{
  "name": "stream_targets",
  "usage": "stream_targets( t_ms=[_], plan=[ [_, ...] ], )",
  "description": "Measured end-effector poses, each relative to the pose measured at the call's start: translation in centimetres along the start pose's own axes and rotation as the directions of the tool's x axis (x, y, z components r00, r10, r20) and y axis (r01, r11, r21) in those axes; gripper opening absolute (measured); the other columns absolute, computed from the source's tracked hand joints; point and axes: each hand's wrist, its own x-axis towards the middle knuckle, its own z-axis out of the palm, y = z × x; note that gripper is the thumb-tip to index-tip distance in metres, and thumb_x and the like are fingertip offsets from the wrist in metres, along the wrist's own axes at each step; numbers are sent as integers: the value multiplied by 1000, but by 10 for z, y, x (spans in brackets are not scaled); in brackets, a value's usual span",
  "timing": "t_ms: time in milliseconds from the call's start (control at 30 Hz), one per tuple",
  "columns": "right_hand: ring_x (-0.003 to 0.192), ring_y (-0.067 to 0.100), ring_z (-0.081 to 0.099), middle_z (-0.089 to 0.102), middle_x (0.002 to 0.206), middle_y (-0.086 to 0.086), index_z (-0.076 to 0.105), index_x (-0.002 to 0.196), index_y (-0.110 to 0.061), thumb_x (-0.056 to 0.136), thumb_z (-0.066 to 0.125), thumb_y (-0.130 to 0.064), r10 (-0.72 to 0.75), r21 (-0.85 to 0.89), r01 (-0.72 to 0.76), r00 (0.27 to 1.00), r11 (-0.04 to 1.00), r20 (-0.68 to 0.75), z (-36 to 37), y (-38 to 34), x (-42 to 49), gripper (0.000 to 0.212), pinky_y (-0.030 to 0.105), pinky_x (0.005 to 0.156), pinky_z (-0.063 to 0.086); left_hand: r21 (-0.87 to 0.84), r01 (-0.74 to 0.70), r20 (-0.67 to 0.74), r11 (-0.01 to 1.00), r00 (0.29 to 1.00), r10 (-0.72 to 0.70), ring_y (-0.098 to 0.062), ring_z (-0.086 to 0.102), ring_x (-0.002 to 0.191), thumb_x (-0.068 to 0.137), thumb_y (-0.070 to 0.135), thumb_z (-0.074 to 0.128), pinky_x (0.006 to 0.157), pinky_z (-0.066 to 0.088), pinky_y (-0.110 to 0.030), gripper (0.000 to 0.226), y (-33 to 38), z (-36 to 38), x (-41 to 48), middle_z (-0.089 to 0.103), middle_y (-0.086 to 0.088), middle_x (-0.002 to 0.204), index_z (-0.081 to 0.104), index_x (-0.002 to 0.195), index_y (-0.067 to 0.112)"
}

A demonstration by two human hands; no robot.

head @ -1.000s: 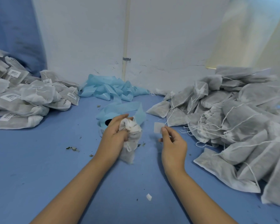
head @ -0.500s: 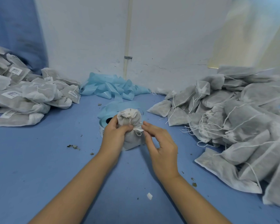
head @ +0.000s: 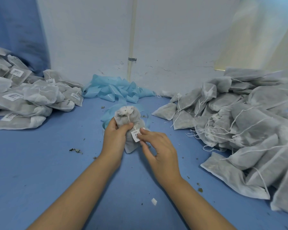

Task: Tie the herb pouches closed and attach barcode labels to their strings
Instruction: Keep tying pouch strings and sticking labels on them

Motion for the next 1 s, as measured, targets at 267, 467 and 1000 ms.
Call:
stream_targets(
  t_ms=[267, 467, 1000],
  plan=[
    [100, 11, 57, 68, 114, -8, 73, 102, -17, 80, 60, -7, 32, -58, -30, 999, 998, 28, 0, -3, 0, 27, 18, 87, 44, 30, -28, 5, 999, 1000, 28, -11, 67, 75, 88, 9, 62, 69, 53, -26, 14, -2, -1, 0, 72, 1, 89, 65, 95, 21],
    [102, -3, 55, 51, 117, -27, 45, 129, -31, 86, 69, -27, 490, 278, -532, 846, 800, 211, -5, -5, 3, 50, 11, 83, 43, 68, -37, 145, 997, 989, 27, -11, 70, 78, 85, 12, 67, 67, 53, -24, 17, -3, 0, -2, 74, 5, 87, 69, 94, 26],
    [84, 26, 64, 68, 93, 15, 62, 100, -4, 79, 65, -32, 633, 705, -708, 566, 45, 528, -8, 7, 12, 35, 31, 75, 54, 349, 7, 335, 937, 933, -132, -21, 68, 62, 71, 64, 54, 65, 57, -33, 57, -12, -4, -10, 73, -6, 73, 66, 95, 14]
  ],
)
